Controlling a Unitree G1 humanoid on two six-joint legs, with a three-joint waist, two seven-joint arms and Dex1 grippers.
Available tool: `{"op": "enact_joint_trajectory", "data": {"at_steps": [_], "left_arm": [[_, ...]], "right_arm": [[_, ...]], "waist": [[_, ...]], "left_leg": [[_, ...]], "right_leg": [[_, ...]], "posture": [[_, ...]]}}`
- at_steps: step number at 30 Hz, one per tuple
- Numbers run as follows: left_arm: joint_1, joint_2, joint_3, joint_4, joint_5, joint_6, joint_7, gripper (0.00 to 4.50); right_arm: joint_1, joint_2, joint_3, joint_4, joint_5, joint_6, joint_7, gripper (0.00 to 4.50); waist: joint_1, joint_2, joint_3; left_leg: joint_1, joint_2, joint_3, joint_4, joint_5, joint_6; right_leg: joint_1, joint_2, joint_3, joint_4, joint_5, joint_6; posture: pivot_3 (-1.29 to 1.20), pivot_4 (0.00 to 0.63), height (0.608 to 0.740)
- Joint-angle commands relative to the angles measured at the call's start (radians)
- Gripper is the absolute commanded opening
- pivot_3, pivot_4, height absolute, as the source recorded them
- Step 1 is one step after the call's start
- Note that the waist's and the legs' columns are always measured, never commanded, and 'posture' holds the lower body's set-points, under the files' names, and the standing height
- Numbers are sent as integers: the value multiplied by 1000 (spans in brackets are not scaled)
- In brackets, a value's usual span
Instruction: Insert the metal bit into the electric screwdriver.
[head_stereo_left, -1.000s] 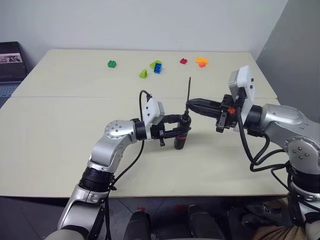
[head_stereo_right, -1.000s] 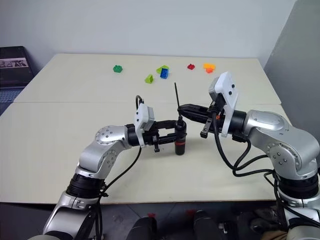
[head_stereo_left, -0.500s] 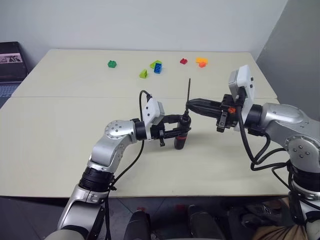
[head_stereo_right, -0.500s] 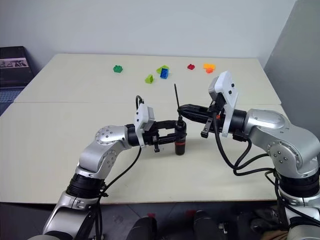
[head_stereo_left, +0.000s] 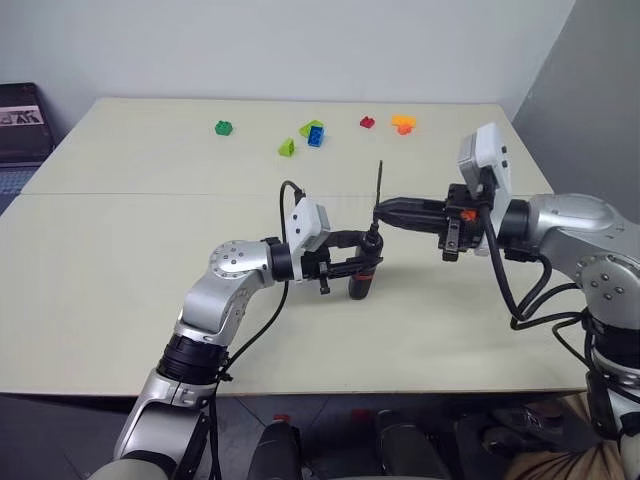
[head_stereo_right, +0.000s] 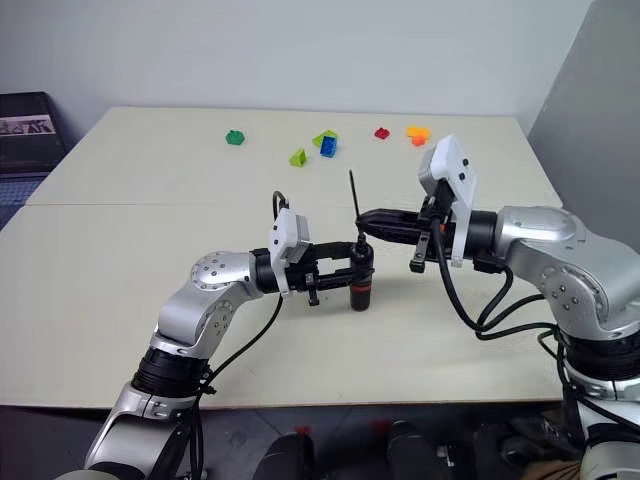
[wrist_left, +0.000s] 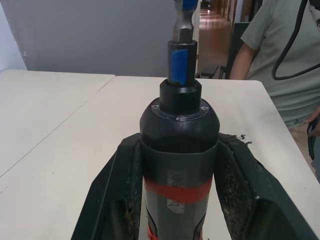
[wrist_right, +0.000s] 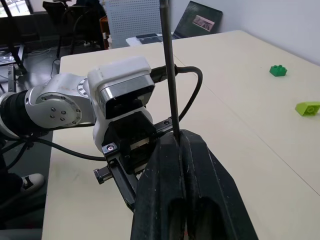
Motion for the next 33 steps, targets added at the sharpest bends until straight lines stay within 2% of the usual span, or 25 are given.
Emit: {"op": "enact_joint_trajectory", "data": {"at_steps": [1, 15, 33], "left_arm": [[-7, 7, 3, -11, 21, -13, 20, 1646], [-11, 2, 19, -7, 20, -17, 46, 1645], [6, 13, 33, -38, -12, 2, 29, 1644]], "right_arm": [[15, -8, 58, 13, -27, 14, 35, 0], [57, 32, 2, -23, 17, 68, -54, 0], [82, 51, -31, -19, 70, 49, -45, 0]], "waist": [[0, 0, 0], [0, 0, 0], [0, 0, 0]], "left_leg": [[0, 0, 0, 0, 0, 0], [0, 0, 0, 0, 0, 0], [0, 0, 0, 0, 0, 0]], "right_leg": [[0, 0, 0, 0, 0, 0], [0, 0, 0, 0, 0, 0], [0, 0, 0, 0, 0, 0]], "posture": [[0, 150, 740], [0, 150, 740], [0, 150, 740]]}}
